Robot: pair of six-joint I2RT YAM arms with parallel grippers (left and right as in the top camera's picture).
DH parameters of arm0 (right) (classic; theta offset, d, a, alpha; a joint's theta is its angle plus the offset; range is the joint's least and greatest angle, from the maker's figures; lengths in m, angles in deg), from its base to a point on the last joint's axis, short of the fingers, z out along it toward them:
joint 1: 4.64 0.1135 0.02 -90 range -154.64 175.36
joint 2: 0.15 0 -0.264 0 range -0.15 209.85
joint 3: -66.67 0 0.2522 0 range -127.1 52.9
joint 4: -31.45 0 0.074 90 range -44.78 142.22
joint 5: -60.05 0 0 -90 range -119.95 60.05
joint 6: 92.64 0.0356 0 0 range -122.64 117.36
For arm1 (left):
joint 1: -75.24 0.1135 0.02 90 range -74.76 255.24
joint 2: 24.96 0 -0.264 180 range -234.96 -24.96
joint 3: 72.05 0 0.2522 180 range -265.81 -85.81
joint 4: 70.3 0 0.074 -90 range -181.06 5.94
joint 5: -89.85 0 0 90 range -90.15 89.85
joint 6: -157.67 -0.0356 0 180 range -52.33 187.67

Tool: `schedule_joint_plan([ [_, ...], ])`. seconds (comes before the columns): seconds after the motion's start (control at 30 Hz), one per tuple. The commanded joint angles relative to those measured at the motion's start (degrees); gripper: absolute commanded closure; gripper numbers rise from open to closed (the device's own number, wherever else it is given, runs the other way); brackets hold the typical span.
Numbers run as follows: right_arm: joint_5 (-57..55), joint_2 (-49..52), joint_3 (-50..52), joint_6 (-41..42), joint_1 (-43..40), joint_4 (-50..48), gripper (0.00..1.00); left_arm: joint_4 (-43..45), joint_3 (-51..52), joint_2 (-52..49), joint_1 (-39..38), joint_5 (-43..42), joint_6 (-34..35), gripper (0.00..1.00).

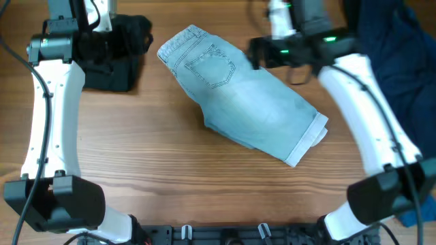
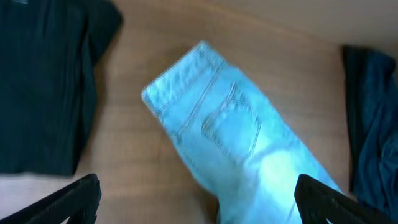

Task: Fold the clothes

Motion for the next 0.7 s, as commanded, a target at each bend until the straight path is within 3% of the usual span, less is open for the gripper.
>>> schedule_joint_plan([
  [0.0,-0.22,-0.52,1.7,5.35,-8.09,8.83,0.0,1.84,-1.03,1.03,-1.46,0.31,-4.63,0.0],
  [0.13,0.02,1.03,9.7,3.41,-14.29,11.69,0.0,1.86,-1.03,-0.72,-3.93,0.92,-7.63,0.0],
  [0.27,-0.46,1.33,22.64,2.01,-14.75,2.86,0.01,1.77,-1.03,-3.58,-4.57,1.2,-7.61,0.0],
  [0.33,-3.41,1.33,28.04,3.89,-15.43,-2.51,0.02,1.77,-1.03,-4.07,-4.57,1.22,-7.61,0.0],
  [0.43,-16.57,1.38,32.48,12.13,-17.42,-6.51,0.04,1.77,-1.03,-4.11,-4.57,2.14,-7.61,0.0],
  [0.57,-16.22,1.38,36.61,12.68,-19.23,-10.62,0.08,1.77,-1.03,-4.11,-4.57,2.29,-7.61,0.0],
  [0.6,-15.61,1.38,37.48,12.63,-19.23,-10.97,0.14,1.77,-1.03,-4.11,-4.57,2.29,-7.58,0.0],
  [0.63,-14.67,1.38,37.79,12.59,-19.23,-11.17,0.31,1.77,-1.03,-4.11,-4.57,2.29,-7.61,0.0],
  [0.67,-13.79,1.38,37.79,12.46,-19.21,-11.45,0.59,1.79,-1.03,-4.11,-4.57,2.32,-7.61,0.0],
])
